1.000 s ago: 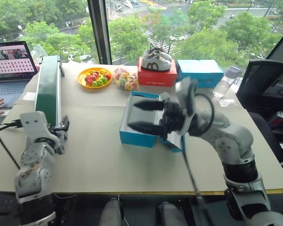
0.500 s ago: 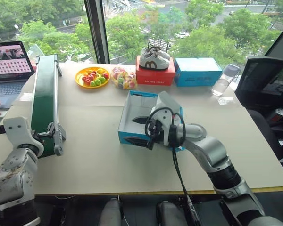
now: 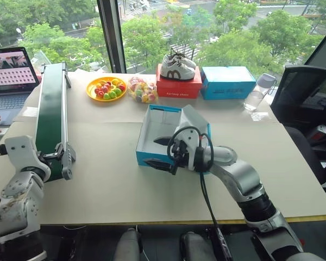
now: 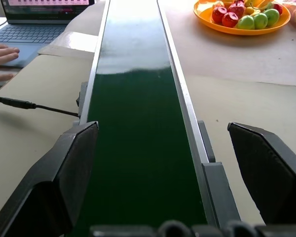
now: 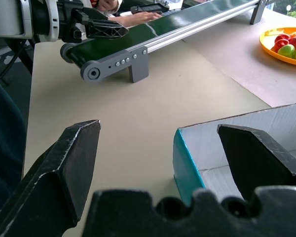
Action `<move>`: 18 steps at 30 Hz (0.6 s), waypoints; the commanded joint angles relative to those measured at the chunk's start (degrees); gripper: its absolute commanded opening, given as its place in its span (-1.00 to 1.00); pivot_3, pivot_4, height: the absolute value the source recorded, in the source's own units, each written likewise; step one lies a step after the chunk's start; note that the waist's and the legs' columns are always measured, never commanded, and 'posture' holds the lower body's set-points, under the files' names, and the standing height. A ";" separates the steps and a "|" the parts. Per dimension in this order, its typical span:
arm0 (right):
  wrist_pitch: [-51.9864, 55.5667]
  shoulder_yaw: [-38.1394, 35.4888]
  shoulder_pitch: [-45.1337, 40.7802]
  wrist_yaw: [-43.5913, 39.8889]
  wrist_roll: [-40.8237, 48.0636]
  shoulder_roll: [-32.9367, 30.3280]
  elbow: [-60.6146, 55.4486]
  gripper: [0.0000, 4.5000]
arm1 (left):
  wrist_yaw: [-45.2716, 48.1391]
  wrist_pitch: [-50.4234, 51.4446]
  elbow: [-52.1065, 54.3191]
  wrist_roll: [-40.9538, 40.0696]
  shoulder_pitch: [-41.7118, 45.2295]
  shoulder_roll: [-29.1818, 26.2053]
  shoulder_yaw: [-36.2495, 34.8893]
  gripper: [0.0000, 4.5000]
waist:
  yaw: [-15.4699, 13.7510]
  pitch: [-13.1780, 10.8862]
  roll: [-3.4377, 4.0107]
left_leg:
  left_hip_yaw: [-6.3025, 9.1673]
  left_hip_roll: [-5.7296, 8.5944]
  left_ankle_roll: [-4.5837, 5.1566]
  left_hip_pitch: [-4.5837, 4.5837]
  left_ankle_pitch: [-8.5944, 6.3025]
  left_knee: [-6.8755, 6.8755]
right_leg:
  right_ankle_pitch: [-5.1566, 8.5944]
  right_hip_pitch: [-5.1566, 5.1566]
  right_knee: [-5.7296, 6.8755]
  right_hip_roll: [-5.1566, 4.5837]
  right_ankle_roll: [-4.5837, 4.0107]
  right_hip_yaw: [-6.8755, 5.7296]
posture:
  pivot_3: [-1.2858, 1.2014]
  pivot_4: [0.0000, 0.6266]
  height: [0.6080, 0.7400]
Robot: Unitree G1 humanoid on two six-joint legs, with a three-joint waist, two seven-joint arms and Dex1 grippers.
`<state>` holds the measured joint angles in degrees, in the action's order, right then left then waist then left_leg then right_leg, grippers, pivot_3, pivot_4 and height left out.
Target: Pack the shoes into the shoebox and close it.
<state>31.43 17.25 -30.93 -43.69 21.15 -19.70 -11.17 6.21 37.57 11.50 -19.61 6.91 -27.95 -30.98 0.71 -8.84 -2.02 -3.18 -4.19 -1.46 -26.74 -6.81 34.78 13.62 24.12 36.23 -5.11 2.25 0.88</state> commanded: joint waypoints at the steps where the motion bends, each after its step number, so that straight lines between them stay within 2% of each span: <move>1: -1.46 -1.62 -0.33 -0.07 -0.38 -0.03 -1.45 0.99 | -0.16 -1.11 0.88 0.35 0.79 -0.25 -0.13 1.00 | 0.00 0.00 0.00 | 0.00 0.00 0.00 0.00 0.00 0.00 | 0.00 0.00 0.00 0.00 0.00 0.00 | 0.03 -0.52 1.00; 18: -2.34 -1.95 -0.11 0.21 -2.71 -0.30 -0.14 0.99 | -1.31 -1.73 -0.74 1.53 0.22 -0.17 -1.41 1.00 | -0.01 0.00 -0.01 | 0.00 0.00 0.00 0.00 0.00 0.01 | 0.00 0.00 0.00 0.00 0.00 0.00 | 0.03 -0.52 1.00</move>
<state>30.87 17.09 -30.76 -43.45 18.57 -19.85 -10.46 5.16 37.41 10.03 -18.34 6.85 -27.77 -31.17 0.70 -8.83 -2.03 -3.18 -4.19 -1.46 -26.74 -6.81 34.79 13.62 24.11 36.23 -5.11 2.25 0.88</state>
